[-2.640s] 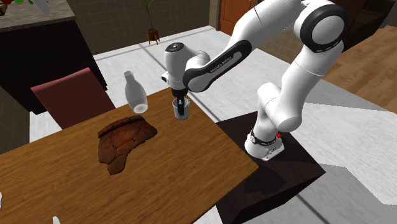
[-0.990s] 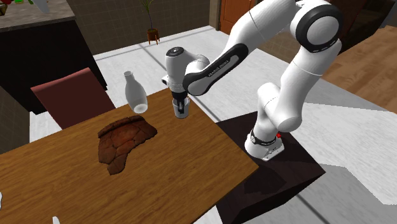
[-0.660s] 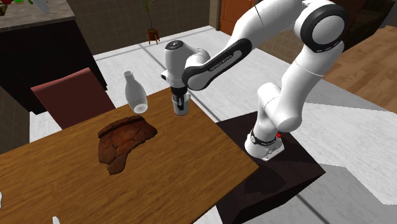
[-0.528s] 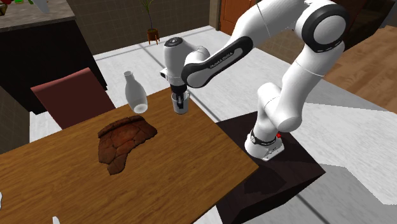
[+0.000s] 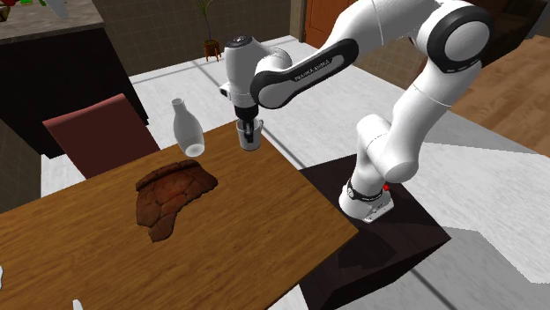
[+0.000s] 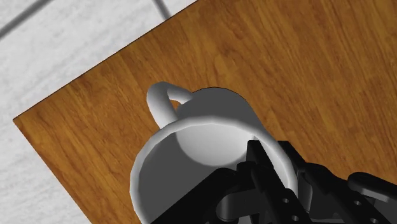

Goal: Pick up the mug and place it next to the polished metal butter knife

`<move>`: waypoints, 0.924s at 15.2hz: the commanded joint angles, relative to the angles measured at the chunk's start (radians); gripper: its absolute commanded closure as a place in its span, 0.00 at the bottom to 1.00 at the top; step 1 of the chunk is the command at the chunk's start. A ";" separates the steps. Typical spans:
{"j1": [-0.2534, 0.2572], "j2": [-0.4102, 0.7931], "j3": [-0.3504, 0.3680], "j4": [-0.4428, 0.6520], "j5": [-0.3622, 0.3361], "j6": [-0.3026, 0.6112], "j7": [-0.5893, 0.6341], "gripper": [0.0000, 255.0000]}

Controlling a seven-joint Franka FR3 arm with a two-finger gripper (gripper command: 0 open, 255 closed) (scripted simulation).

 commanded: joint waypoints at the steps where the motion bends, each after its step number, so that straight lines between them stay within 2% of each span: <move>1: 0.000 -0.011 0.003 0.020 0.001 -0.032 -0.002 1.00; 14: 0.004 -0.051 0.022 0.163 0.010 -0.213 -0.011 1.00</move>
